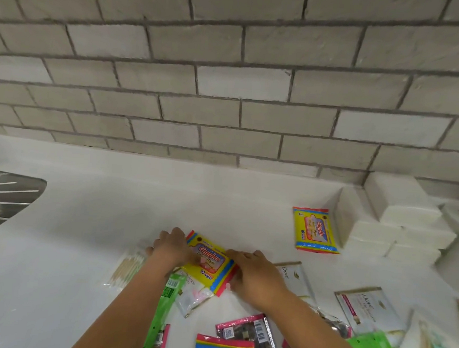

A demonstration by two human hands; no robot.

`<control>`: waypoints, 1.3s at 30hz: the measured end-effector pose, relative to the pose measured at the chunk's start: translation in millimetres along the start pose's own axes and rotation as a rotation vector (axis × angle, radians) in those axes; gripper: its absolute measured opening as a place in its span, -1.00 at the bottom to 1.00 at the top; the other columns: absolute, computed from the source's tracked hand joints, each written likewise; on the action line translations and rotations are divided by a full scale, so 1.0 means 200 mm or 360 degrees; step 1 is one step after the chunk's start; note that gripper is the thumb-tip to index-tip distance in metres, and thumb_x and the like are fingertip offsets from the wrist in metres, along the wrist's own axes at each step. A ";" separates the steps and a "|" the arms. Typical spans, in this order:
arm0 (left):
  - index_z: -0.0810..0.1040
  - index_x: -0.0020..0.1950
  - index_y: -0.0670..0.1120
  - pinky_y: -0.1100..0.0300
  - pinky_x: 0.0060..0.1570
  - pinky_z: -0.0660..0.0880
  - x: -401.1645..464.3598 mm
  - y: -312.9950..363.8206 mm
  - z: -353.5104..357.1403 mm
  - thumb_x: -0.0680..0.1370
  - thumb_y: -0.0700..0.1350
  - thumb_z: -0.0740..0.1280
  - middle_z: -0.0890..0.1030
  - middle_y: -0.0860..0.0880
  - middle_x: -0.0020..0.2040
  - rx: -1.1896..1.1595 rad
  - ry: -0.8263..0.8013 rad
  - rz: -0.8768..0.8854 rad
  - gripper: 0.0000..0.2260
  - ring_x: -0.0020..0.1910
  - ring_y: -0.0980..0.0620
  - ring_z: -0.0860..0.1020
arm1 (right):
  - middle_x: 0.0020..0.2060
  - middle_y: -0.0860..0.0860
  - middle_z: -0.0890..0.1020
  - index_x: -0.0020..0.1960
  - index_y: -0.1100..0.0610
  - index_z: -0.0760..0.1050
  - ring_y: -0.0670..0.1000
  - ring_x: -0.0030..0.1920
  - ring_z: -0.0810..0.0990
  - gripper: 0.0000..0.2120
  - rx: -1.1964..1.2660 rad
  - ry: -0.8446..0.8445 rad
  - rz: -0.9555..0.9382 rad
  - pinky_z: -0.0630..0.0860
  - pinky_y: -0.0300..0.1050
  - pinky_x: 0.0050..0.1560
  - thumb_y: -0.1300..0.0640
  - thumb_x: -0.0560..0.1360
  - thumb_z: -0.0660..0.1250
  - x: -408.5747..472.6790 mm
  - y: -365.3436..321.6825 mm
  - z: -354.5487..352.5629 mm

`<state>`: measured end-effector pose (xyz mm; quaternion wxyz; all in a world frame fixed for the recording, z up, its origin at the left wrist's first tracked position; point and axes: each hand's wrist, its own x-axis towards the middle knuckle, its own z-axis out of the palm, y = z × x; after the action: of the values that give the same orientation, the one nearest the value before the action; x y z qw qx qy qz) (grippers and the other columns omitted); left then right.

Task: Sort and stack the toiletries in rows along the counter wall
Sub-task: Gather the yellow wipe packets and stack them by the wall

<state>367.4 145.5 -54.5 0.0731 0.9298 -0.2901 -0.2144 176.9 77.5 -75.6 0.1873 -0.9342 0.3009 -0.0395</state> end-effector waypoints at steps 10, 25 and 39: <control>0.47 -0.27 -0.08 0.14 -0.01 0.42 0.04 0.00 0.01 0.10 0.23 0.50 0.55 0.00 -0.26 -0.0154 -0.0169 0.0044 -0.53 -0.13 -0.04 0.56 | 0.33 -0.04 0.46 0.46 -0.10 0.21 0.10 0.26 0.33 -0.49 -0.0030 -0.0017 -0.0012 0.39 -0.04 0.20 0.04 0.53 0.18 0.00 -0.02 0.00; 0.44 0.02 -0.12 0.24 -0.38 0.44 -0.04 0.07 -0.17 0.55 -0.10 0.32 0.52 -0.07 -0.12 -0.0844 -0.0198 0.0492 -0.87 -0.28 0.07 0.50 | 0.21 0.00 0.49 0.46 -0.03 0.15 0.06 0.25 0.39 -0.27 0.0468 0.0050 0.0261 0.39 -0.06 0.21 -0.02 0.39 0.41 0.01 -0.01 -0.03; 0.49 -0.04 -0.12 0.26 -0.42 0.57 -0.08 0.53 -0.16 0.43 -0.08 0.47 0.62 -0.12 -0.15 -0.1764 -0.0244 0.0599 -0.77 -0.38 0.08 0.62 | -0.21 0.09 0.61 -0.15 0.09 0.48 0.03 -0.29 0.59 -0.89 0.1694 0.0625 0.0772 0.56 -0.19 -0.41 0.20 0.55 0.28 -0.05 0.24 -0.21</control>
<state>315.5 69.0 6.8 0.5637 0.6673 -0.2991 -0.3841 134.9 34.7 -54.1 0.5726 -0.5928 0.4727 -0.3119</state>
